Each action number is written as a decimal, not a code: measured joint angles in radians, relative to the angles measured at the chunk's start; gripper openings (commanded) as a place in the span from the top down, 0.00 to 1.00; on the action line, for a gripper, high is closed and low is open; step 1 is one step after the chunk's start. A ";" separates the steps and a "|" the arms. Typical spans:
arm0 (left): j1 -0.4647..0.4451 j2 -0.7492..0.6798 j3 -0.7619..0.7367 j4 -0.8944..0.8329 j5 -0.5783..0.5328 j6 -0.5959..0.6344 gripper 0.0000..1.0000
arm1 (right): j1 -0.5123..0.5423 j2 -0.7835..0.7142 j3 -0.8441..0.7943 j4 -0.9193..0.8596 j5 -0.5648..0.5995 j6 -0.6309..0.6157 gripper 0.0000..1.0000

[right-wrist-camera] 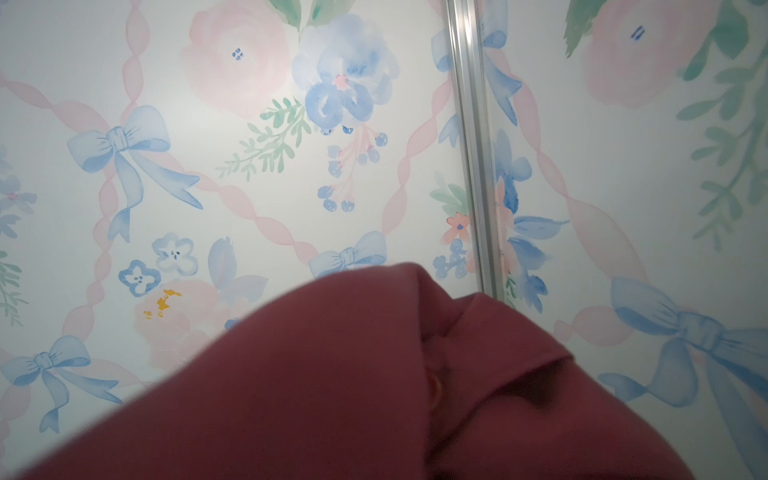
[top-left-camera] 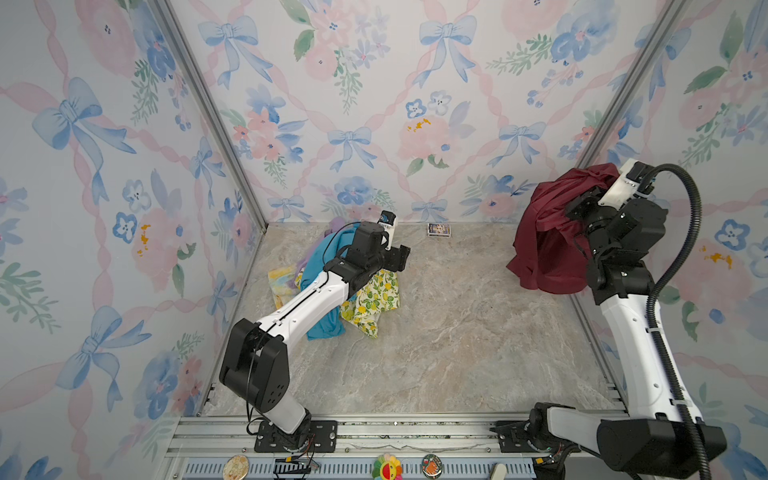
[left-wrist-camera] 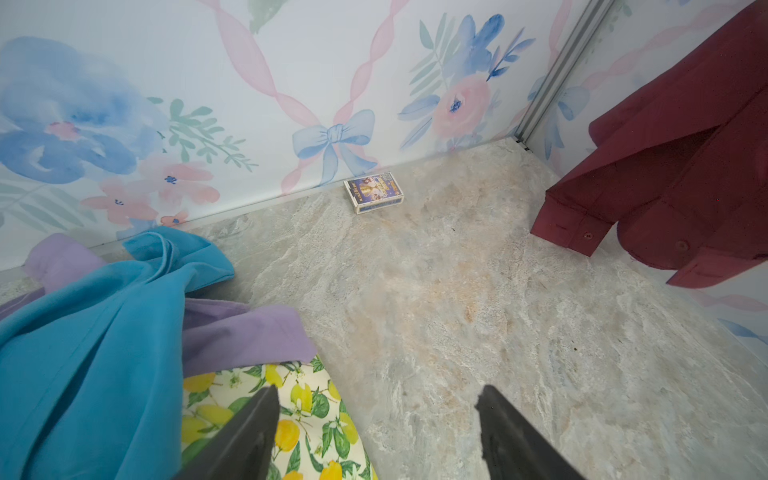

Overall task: Pick out a specific cloth from the pile
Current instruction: 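Lower the maroon shirt onto the open table with the right gripper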

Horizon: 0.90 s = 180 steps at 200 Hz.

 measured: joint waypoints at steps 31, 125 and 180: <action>0.000 -0.108 -0.061 -0.003 -0.045 -0.020 0.22 | 0.000 0.009 -0.121 0.026 -0.003 0.016 1.00; 0.058 -0.217 -0.185 -0.006 -0.156 -0.071 0.22 | 0.017 0.245 -0.449 0.103 0.047 0.030 1.00; 0.072 -0.232 -0.223 0.018 -0.167 -0.085 0.22 | 0.027 0.436 -0.329 0.002 0.061 0.054 1.00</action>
